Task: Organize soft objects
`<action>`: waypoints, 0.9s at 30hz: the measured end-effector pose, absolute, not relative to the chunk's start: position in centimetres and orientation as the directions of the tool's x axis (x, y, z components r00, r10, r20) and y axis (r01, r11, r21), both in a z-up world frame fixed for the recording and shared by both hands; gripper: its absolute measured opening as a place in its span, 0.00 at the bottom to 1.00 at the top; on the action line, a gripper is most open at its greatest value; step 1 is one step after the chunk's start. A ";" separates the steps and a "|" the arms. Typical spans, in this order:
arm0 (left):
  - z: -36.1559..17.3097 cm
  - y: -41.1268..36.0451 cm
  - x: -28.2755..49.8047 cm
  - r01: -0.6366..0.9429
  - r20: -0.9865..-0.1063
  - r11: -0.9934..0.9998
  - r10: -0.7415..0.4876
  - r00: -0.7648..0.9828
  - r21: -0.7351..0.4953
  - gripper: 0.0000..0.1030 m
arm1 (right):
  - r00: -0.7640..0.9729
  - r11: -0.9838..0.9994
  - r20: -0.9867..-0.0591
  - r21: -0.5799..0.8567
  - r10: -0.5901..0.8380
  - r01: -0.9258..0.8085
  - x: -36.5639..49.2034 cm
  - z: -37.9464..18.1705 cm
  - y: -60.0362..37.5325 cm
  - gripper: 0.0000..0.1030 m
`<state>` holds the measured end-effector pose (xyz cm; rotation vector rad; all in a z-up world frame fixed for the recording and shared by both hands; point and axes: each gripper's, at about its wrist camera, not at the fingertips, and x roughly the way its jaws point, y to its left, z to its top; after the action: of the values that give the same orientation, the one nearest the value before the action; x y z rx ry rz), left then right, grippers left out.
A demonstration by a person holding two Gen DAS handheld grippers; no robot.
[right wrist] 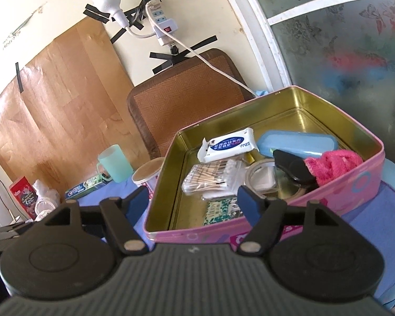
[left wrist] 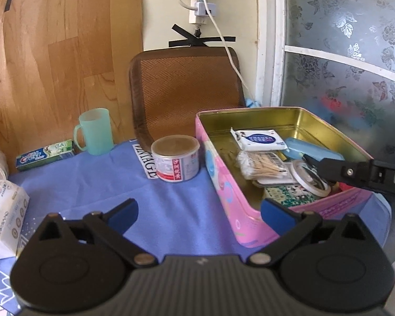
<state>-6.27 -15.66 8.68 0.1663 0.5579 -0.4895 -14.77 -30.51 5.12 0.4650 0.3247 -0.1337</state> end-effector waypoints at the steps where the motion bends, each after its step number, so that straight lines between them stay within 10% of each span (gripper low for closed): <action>1: 8.7 -15.7 -6.3 0.490 -0.544 0.871 -0.404 0.736 0.016 1.00 | 0.940 0.885 -0.337 0.418 -0.056 0.203 -14.8 5.1 -30.5 0.74; 27: 8.7 -16.4 -7.7 0.483 -0.537 0.871 -0.368 0.759 0.087 1.00 | 0.945 0.874 -0.316 0.430 -0.088 0.225 -15.6 5.2 -31.1 0.74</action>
<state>-7.72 -16.43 8.73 0.2266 0.5351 -0.4678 -15.63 -31.10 5.24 0.4808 0.2939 -0.1655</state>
